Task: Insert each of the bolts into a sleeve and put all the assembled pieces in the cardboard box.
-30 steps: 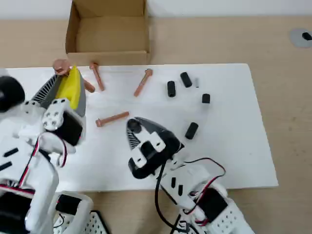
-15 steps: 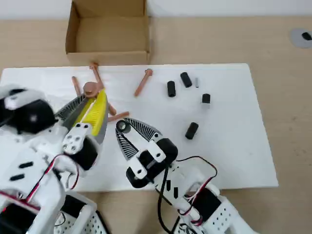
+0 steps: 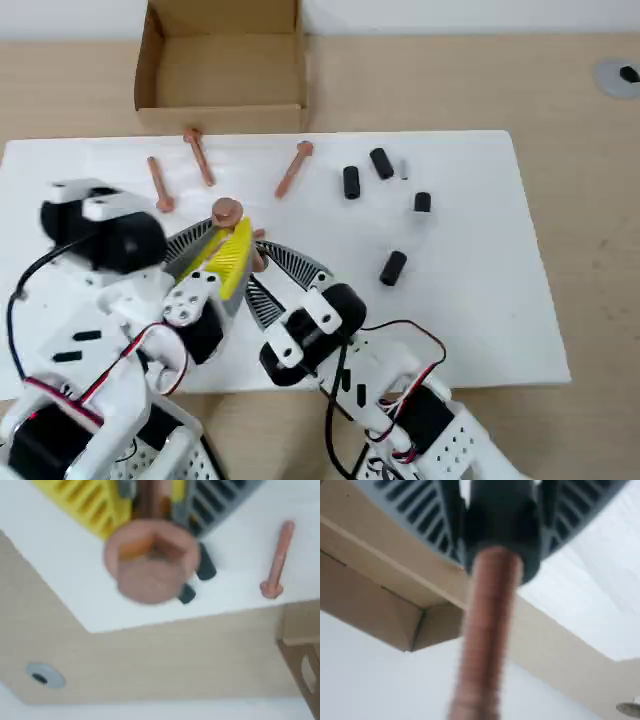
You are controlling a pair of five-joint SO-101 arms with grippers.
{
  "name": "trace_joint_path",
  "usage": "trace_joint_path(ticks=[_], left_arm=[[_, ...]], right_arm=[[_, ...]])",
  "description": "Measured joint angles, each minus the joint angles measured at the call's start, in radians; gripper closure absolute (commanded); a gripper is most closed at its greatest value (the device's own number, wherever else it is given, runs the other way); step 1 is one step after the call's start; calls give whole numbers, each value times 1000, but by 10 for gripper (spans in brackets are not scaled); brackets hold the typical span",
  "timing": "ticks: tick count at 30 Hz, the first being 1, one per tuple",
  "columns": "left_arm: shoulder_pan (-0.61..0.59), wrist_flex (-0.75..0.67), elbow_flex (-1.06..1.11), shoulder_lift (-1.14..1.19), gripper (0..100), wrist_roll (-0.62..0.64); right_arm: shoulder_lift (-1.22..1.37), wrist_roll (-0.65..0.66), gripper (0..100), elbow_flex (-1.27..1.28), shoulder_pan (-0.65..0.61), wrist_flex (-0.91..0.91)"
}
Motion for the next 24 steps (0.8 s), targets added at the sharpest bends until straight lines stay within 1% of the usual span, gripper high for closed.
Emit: trace_joint_path(ticks=[4,8,18,24], left_arm=[[-38,-5,18,8,992,-6],[-75,-25,25,3,992,-6],[-80,-163,123,0,991,-6],[-80,-173,129,0,993,-6]], right_arm=[[0,-9,988,0,0,0],[0,-69,988,-3,-3,0],[0,-83,988,-2,0,0],[0,-83,988,-2,0,0]])
